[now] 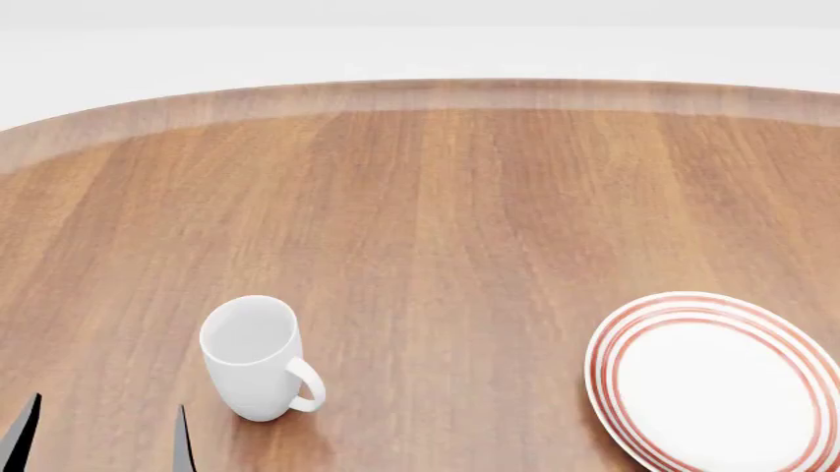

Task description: Pick up the red mug and put it on the plate

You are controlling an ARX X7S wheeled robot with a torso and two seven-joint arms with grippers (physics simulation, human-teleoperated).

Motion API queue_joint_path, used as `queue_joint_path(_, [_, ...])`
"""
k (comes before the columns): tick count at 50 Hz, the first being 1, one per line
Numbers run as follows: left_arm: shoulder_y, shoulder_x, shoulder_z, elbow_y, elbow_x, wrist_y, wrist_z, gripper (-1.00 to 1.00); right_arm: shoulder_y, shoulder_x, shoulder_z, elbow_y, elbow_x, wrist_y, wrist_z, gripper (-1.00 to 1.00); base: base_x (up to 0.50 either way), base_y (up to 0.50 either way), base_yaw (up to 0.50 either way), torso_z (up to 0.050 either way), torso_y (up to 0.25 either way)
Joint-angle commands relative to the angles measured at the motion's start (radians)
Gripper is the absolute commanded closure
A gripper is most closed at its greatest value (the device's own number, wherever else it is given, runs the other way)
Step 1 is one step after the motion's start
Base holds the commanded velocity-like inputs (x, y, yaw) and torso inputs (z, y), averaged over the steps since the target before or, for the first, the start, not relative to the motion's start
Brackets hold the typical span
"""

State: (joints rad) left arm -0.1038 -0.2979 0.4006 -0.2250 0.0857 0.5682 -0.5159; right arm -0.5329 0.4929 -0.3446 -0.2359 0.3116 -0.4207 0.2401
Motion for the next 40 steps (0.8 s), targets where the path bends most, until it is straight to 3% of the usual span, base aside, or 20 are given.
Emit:
queue_joint_path(1, [-0.001, -0.002, 0.003, -0.001, 0.002, 0.002, -0.005, -1.00, 0.010, -0.007, -0.012, 0.034, 0.008, -0.013, -0.014, -1.00, 0.00, 0.00, 0.00, 0.000, 0.000])
queue_joint_path(40, [-0.005, -0.008, 0.013, -0.004, 0.006, 0.009, -0.018, -1.00, 0.046, -0.044, -0.050, 0.200, 0.038, -0.065, -0.074, -1.00, 0.00, 0.00, 0.00, 0.000, 0.000])
